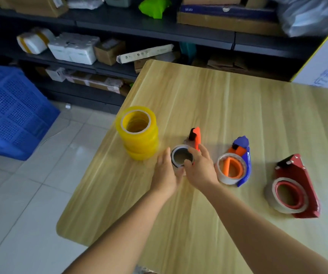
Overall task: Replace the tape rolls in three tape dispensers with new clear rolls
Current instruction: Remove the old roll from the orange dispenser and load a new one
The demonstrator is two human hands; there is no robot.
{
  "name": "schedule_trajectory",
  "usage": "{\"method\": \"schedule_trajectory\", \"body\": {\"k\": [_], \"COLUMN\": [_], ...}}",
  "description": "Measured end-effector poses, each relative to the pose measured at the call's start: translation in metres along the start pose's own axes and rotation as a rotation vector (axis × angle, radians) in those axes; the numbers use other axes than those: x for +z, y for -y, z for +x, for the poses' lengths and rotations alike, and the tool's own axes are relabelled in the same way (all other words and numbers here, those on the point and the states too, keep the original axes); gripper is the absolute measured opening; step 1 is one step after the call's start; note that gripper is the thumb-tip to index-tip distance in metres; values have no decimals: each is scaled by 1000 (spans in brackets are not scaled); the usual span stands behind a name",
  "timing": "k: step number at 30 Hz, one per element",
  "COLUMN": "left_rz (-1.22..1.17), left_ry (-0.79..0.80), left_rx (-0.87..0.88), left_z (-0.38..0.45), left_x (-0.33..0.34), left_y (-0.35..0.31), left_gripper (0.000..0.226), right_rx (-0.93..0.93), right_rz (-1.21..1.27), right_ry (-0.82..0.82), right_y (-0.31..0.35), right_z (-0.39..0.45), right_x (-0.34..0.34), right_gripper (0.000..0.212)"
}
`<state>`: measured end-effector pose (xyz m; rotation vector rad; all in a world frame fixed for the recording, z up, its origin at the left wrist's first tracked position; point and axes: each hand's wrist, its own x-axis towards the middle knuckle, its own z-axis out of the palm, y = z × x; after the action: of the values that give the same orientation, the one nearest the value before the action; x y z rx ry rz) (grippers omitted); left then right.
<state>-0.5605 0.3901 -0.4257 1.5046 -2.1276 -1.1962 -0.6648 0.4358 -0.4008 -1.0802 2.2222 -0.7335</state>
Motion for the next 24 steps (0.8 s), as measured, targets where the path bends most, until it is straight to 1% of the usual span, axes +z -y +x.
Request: {"method": "schedule_trajectory", "body": {"k": [3,6,10,13,15,17,18,20,22,24], "left_rz": [37,64,108,104,97,96,101,121,150,159], "left_ry": [34,52,58,62,65,54,51,66,92,93], "left_rx": [-54,-97,-83,-68,-71,-82,-83,-75,-74,-91], "left_z": [20,33,39,38,34,28,25,21,19,19], "left_x": [4,7,4,-1,-3,-3,-3,-3,-3,-3], "left_y": [-8,-11,-7,-4,0,2,2,1,0,0], "left_gripper": [64,59,54,46,38,32,30,30,29,24], "right_rx": [3,-2,43,72,44,-23,-30,27,84,97], "right_rz": [-67,-110,-161,-236,-305,-361,-367,-339,-327,-334], "right_ry": [5,-30,-89,-100,-156,-193,-175,-101,-50,-50], "right_y": [-10,-18,-26,-29,-27,-21,-18,-14,-13,-14], "right_z": [3,4,5,5,2,-4,-7,-13,-19,-25], "right_x": [0,-4,-15,-19,-17,-10,-5,4,11,15], "right_gripper": [46,45,38,42,42,35,32,32,36,43]}}
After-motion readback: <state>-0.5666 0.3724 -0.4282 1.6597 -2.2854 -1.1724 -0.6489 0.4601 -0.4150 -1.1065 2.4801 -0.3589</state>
